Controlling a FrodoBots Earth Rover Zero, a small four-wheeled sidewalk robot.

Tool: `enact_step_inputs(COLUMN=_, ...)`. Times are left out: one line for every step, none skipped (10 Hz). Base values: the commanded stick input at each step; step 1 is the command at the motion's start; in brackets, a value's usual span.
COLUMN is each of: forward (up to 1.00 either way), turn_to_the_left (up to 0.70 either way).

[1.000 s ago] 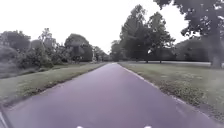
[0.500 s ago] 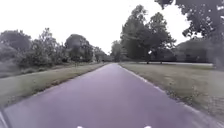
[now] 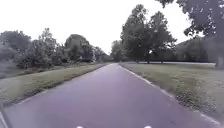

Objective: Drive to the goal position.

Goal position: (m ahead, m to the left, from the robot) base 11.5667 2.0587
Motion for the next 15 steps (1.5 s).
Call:
enact_step_inputs(forward=0.69, turn_to_the_left=0.00)
enact_step_inputs(forward=0.70, turn_to_the_left=0.00)
enact_step_inputs(forward=0.70, turn_to_the_left=0.00)
enact_step_inputs(forward=0.70, turn_to_the_left=0.00)
enact_step_inputs(forward=0.70, turn_to_the_left=0.00)
enact_step_inputs(forward=0.70, turn_to_the_left=0.00)
enact_step_inputs(forward=0.70, turn_to_the_left=0.00)
enact_step_inputs(forward=0.70, turn_to_the_left=0.00)
enact_step_inputs(forward=0.70, turn_to_the_left=0.00)
enact_step_inputs(forward=0.70, turn_to_the_left=0.00)
enact_step_inputs(forward=0.70, turn_to_the_left=0.00)
enact_step_inputs(forward=0.70, turn_to_the_left=0.00)
enact_step_inputs(forward=0.70, turn_to_the_left=0.00)
enact_step_inputs(forward=0.70, turn_to_the_left=0.00)
enact_step_inputs(forward=0.70, turn_to_the_left=0.00)
